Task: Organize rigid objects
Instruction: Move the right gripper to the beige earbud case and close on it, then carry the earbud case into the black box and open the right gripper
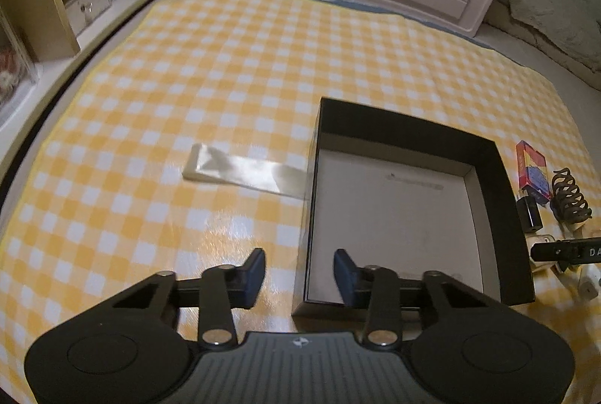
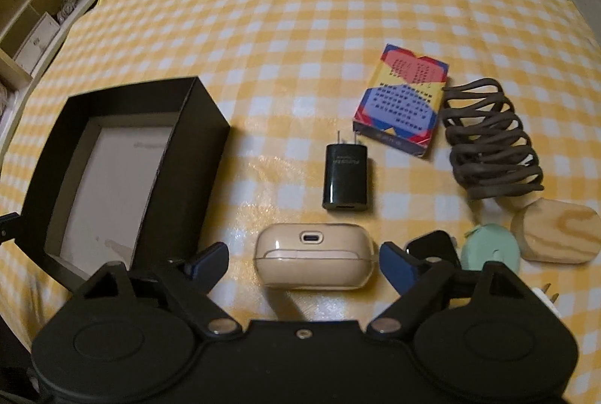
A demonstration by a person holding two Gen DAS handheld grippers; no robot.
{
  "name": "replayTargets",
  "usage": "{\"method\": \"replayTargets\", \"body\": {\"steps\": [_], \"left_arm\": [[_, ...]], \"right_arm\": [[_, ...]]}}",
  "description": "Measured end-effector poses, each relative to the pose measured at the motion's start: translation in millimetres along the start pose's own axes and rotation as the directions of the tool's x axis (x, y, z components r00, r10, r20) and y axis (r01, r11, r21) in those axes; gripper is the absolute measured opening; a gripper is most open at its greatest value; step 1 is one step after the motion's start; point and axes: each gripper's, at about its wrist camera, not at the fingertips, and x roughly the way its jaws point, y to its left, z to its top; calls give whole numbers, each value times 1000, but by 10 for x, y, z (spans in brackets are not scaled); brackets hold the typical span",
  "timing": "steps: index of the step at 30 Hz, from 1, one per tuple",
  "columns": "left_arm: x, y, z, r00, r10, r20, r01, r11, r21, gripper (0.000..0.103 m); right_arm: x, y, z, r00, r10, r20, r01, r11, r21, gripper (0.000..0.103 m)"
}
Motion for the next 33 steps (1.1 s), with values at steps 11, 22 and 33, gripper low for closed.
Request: {"method": "replayTargets", "body": {"steps": [11,22,33], "left_arm": [[101,-33,10,999,25,-41,-25,1000,7,26],[175,-103,39,998,26,-59,-24,999,30,9],[159,-100,-1,998,29,-48,-25,996,80,6]], "right_arm": [[102,36,51,997,-71,5,71,995,-69,83],[99,231,-72,997,-73,6,73,990,-120,77],[-572,390,227,977,47,208,-48,999,-1,77]]}}
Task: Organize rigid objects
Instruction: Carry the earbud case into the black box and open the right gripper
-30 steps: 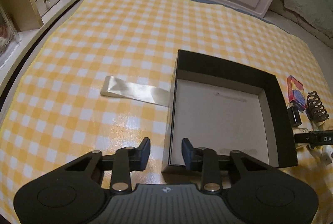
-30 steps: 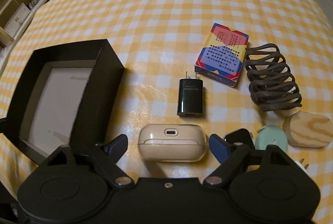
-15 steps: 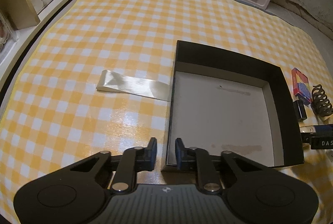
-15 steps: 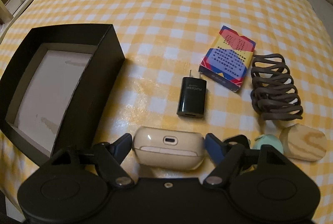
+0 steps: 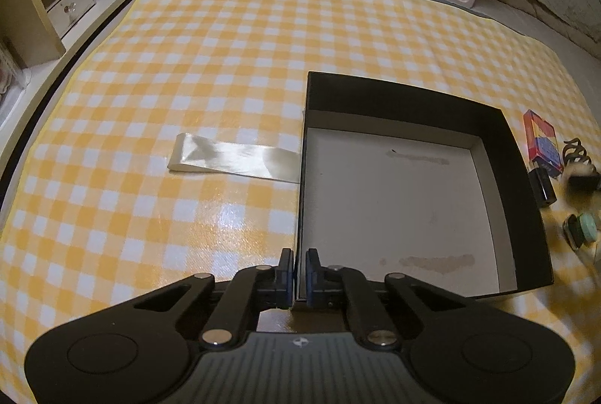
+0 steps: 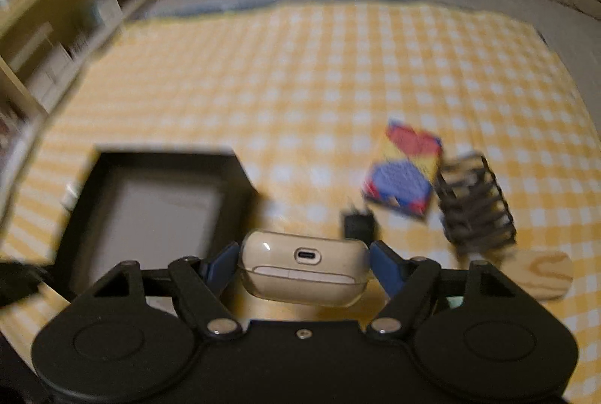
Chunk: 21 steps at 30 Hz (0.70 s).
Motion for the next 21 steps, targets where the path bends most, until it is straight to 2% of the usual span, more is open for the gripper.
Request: {"method": "replayTargets", "body": {"steps": [4,7,14,21], "left_arm": [[-9,7,-14,1000,-1,5,1,1000,10,5],[-14,10,-20,1000,-4,6,4,1000,17,4],[-8,2,-17,1000,-6,8,5,1000,30,4],[2,25,-10,1000,-22,7,21,999,32,3]], "right_arm": [[-136,188,125,995,82,59,-83,996,14,77],[-99,339,182,991,117,69,-118,993,16,77],[370,771,184,989,143,-28,-142,988,56,77],[845,1156,98,988,110,-105,-103,993,63,77]]}}
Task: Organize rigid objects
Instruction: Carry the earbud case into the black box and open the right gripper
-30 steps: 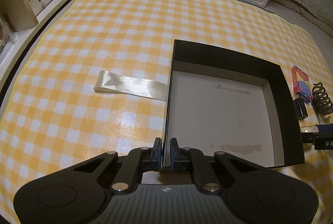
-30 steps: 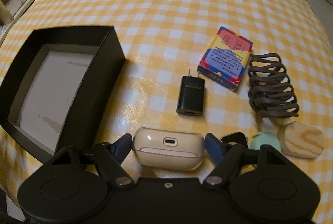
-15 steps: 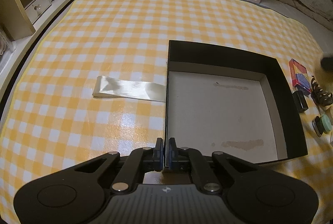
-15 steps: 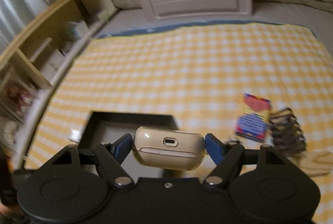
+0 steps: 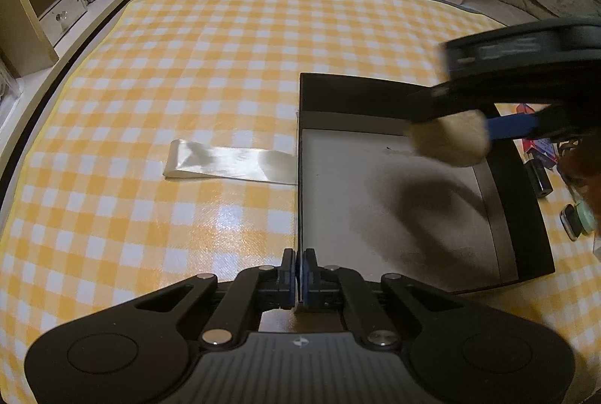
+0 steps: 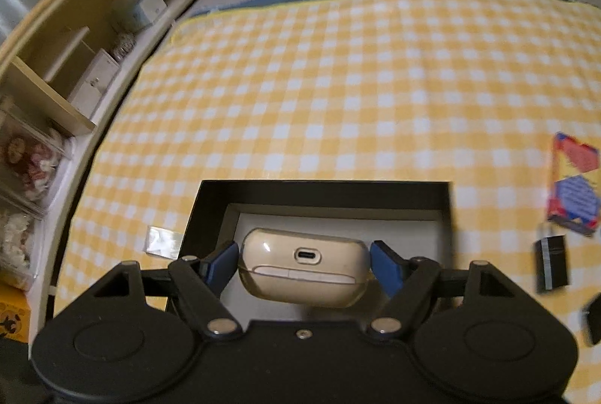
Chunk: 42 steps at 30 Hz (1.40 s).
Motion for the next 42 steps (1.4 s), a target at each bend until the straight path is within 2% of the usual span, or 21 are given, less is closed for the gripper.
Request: {"method": "replayTargets", "body": {"steps": [4,12,18,19,23,27,30,33,35,38,42], "left_arm": [[4,-16,-10,1000,-2,1,1,1000,8,4],[23,-10,9,1000,-11,-2,11,1000,8,4],[30,-12,23,1000,-12,-4,12,1000,4,4],[39,-7,33,1000,-14,-4,14,1000,2,4],[65,26,53,1000,-17,-9,17,1000,-7,4],[70,42,68,1000,-18,-8,18,1000,-11,4],[81,44,74,1000,-20,-8,20,1000,-15,4],[80,38,59,1000,-17,-8,17,1000,-15,4],[82,36,56,1000,-15,-8,15,1000,-15,4],[84,40,54,1000,-14,-10,14,1000,-17,4],[92,36,60,1000,-14,-10,14,1000,-13,3]], "right_arm": [[205,132,-3,999,-36,-23,36,999,20,77],[422,305,22,998,-52,-22,53,999,9,77],[572,280,87,999,3,-44,-1,999,46,81],[565,246,91,999,35,-36,-33,998,52,84],[421,85,99,996,84,-16,-83,995,60,85],[226,-54,114,991,131,-2,-131,991,0,77],[131,-50,107,995,103,-14,-104,983,-149,65],[129,-1,27,998,54,-21,-58,952,-300,52],[200,52,-42,998,42,-47,-56,929,-367,49],[326,111,-103,997,19,-74,-49,902,-429,42],[478,188,-150,998,3,-69,-35,885,-463,32]]}}
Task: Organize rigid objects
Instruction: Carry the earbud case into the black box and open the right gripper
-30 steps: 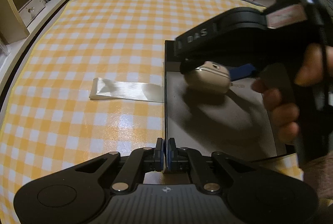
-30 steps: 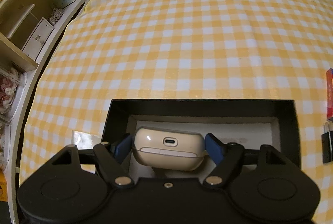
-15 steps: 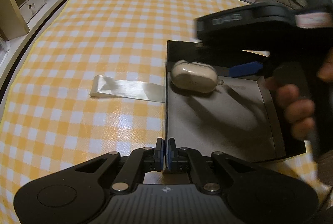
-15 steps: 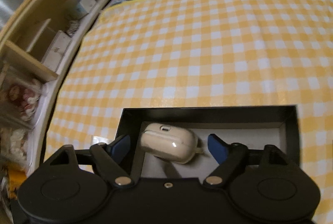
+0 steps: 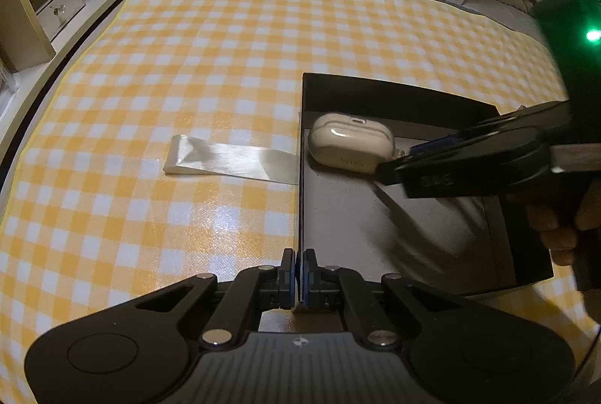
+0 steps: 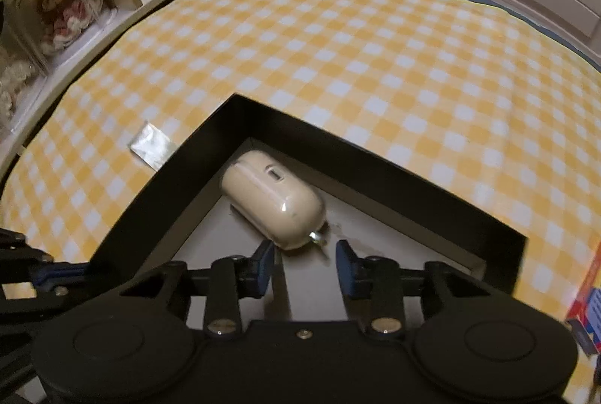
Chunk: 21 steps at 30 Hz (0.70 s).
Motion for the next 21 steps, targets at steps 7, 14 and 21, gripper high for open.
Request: {"method": "replayTargets", "body": {"steps": [7,14,21], "left_arm": [[62,23,54,1000,-2,-4,2,1000,-1,4],[174,27,124,1000,-3,-31,2,1000,-11,4],[241,27,200,999,9,-42,-10,1000,-25,4]], "right_arm": [[29,67,60,998,-40,38,42,997,-67,32],[-54,19,45,998,-23,57,27,997,-66,32],[-662,-161,-115,990,-12,142,15,1000,-20,32]]}}
